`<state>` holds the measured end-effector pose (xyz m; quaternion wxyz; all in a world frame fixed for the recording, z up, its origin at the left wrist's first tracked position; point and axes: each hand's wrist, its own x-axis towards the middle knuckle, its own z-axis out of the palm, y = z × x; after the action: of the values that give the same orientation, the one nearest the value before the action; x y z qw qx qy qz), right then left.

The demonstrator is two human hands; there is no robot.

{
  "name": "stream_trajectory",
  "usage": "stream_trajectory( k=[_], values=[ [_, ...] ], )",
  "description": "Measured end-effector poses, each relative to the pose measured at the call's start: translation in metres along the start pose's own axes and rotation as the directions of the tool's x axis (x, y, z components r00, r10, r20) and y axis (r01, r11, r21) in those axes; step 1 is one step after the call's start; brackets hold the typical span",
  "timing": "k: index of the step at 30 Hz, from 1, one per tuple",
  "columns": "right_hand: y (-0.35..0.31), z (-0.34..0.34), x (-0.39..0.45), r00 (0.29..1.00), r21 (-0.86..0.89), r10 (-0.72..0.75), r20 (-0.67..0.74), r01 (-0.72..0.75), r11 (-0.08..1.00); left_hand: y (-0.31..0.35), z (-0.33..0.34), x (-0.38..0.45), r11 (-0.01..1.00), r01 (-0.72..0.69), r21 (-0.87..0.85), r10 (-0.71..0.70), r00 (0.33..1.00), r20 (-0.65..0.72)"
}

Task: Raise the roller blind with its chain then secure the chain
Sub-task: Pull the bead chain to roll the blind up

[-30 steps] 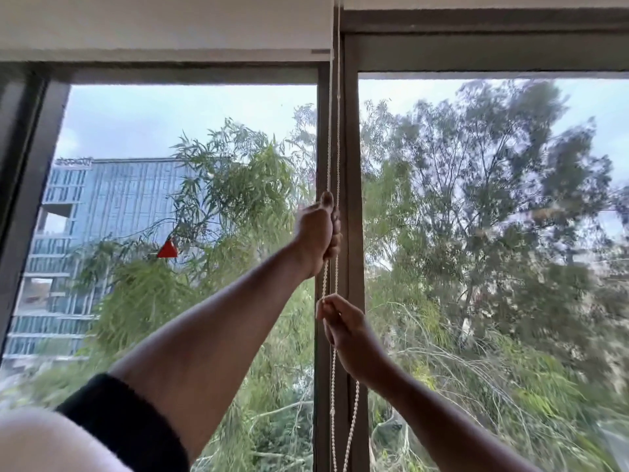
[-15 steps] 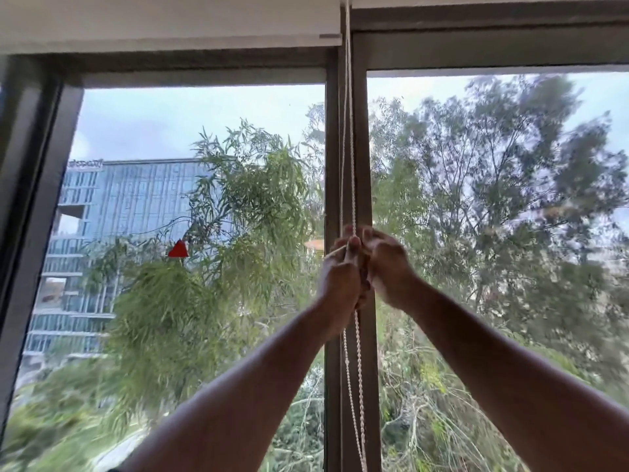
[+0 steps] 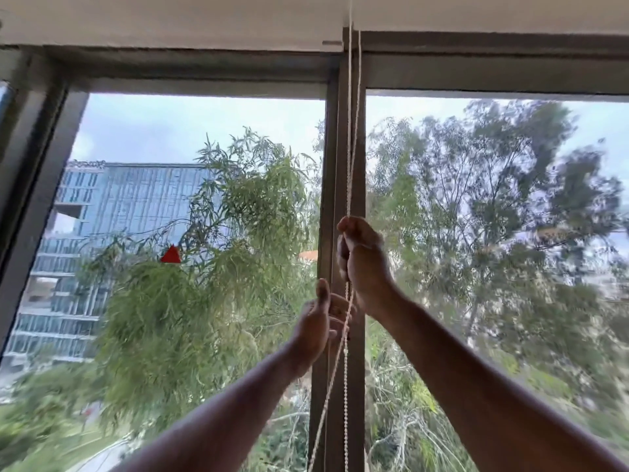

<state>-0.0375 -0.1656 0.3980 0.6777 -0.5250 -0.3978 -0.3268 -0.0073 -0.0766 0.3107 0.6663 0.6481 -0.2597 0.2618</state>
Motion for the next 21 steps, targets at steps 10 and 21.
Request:
stream_trajectory(
  k=[10, 21],
  values=[
    [0.051, -0.03, -0.028, 0.974, -0.409, -0.178, 0.141, 0.221, 0.885, 0.128, 0.009, 0.052, 0.986, -0.077, -0.146, 0.069, 0.996, -0.06],
    [0.074, -0.046, -0.046, 0.965, -0.398, -0.08, 0.249, 0.177, 0.9, 0.135, 0.031, 0.058, 0.991, -0.096, -0.094, 0.087, 0.992, -0.093]
  ],
)
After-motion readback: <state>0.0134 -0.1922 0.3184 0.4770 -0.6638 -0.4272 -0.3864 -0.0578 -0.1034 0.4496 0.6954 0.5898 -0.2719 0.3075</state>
